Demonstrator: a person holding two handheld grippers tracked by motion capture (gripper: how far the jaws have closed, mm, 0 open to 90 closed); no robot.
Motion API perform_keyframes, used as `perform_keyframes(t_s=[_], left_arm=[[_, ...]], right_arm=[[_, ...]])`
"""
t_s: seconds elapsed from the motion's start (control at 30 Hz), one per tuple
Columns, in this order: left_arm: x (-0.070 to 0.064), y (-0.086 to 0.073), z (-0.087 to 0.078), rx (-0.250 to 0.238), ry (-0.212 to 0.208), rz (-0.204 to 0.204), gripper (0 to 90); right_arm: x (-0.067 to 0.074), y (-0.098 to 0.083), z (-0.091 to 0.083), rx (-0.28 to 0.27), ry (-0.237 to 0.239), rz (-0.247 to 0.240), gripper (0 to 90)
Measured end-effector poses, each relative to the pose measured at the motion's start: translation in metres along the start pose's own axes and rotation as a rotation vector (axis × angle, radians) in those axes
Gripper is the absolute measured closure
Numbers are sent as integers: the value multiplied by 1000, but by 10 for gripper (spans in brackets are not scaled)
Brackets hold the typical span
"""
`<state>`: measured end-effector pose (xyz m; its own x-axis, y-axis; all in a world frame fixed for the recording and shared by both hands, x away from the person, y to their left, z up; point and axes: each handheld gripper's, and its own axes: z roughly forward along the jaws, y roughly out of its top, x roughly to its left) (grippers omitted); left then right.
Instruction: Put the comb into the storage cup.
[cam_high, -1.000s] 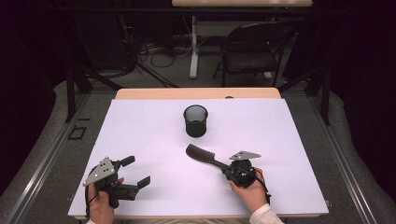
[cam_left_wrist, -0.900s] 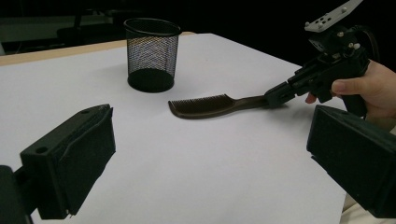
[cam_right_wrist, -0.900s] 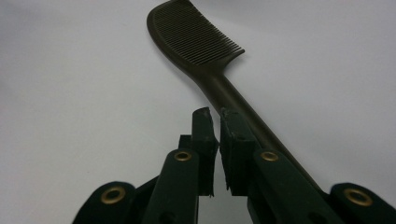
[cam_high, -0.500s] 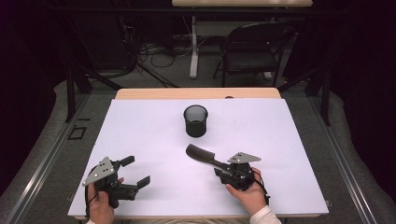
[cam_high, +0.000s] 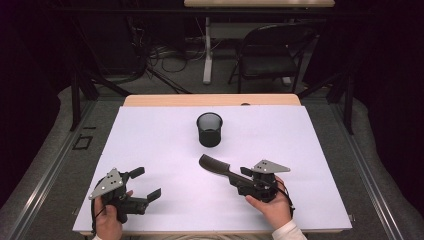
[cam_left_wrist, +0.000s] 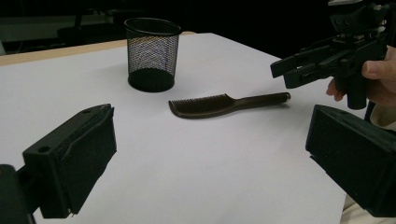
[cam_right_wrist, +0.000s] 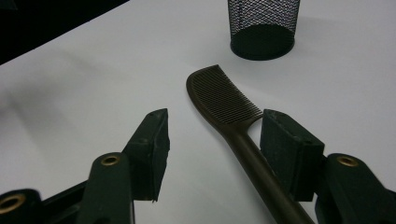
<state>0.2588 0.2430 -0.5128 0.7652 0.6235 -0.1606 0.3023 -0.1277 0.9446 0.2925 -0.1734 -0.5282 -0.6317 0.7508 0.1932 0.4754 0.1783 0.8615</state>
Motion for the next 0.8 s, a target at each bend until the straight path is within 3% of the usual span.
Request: perform_keyframes(t_s=[0.1, 0.2, 0.47, 0.8], left_arm=[[0, 0, 0, -1, 0, -1, 18], [0, 0, 0, -1, 0, 0, 18], [0, 0, 0, 1, 2, 2, 18], [0, 0, 1, 1, 6, 2, 18]], right_arm=[[-3, 0, -1, -4, 10, 15, 356], [-5, 2, -3, -12, -6, 3, 313], [-9, 5, -5, 34, -63, -49, 187], [-17, 9, -11, 53, -73, -47, 127]])
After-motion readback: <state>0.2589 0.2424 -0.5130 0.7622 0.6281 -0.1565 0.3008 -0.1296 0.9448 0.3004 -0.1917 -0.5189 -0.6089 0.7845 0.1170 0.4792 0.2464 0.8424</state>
